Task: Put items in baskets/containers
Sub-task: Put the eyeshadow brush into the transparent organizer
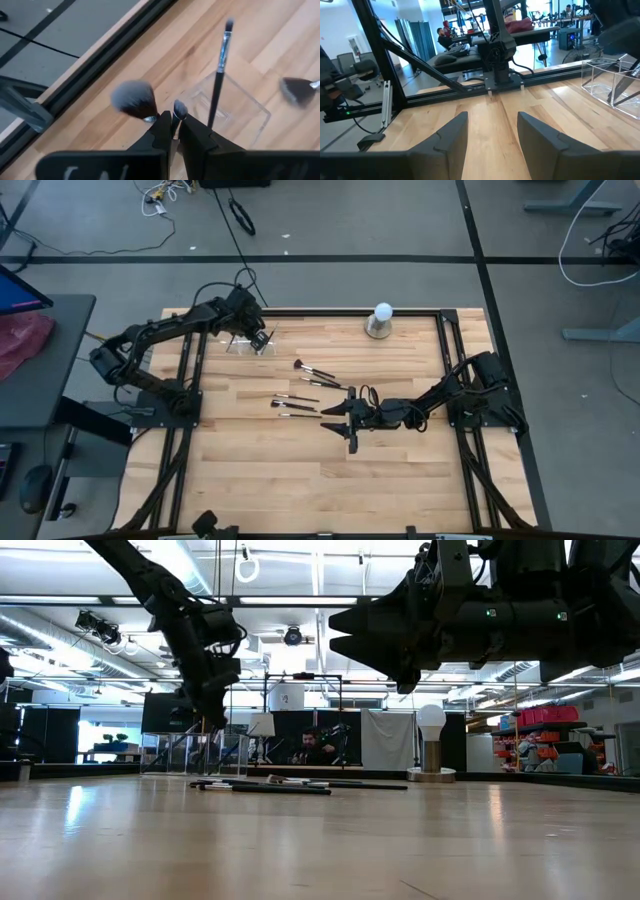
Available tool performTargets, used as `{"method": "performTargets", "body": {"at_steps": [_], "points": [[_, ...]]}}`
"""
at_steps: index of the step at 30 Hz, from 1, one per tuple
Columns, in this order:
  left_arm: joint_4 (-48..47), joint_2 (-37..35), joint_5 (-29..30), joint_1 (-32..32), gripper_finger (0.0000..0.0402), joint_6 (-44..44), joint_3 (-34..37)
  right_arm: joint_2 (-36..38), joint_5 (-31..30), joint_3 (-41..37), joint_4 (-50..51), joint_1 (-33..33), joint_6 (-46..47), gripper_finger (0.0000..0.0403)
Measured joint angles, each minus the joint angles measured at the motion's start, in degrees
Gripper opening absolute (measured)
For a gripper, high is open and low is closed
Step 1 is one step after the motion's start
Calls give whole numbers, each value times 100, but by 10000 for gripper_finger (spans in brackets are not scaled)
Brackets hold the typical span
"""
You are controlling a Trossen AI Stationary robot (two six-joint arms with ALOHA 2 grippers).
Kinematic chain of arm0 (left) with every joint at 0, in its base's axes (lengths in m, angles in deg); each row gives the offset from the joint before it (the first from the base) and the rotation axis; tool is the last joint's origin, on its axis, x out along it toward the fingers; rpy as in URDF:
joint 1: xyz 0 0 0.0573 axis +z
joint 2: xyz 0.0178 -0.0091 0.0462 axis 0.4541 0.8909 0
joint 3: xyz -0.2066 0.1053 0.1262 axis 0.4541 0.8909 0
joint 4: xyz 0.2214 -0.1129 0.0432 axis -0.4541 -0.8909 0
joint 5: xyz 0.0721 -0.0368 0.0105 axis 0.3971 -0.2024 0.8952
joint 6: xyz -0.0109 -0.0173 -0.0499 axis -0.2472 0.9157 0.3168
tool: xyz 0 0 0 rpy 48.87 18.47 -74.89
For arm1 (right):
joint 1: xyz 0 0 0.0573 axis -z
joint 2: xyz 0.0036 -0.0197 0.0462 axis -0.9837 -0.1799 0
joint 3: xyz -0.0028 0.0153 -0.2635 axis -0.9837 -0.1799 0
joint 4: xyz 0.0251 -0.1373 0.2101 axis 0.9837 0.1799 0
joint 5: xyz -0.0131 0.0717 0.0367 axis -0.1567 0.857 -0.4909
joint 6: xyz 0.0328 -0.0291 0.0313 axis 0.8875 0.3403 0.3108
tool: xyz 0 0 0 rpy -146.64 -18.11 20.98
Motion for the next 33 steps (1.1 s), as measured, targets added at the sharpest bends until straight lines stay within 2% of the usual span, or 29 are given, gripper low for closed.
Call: {"method": "performTargets", "body": {"at_steps": [4, 10, 17, 23, 27, 30, 33], "points": [[-3, 0, 280, 2, 43, 25, 0, 0, 0, 0, 0, 0, 3, 174], [-20, -40, 409, 0, 110, 18, 0, 0, 2, 0, 0, 0, 12, 174], [-210, -798, 512, -8, 167, 85, 0, 0, 1, 0, 0, 0, 16, 174], [-801, -1920, 302, -238, 167, 143, -2, 0, 0, 0, 17, 0, 18, 174], [-1402, -2593, 163, -714, 158, 322, 49, 0, 1, 0, 205, 0, 65, 174], [-1202, -3143, 45, -1281, 151, 610, 536, 0, 2, 2, 458, 1, 310, 174], [-561, -3671, -37, -1970, 145, 973, 1353, 0, 2, 6, 706, 2, 479, 174]]}}
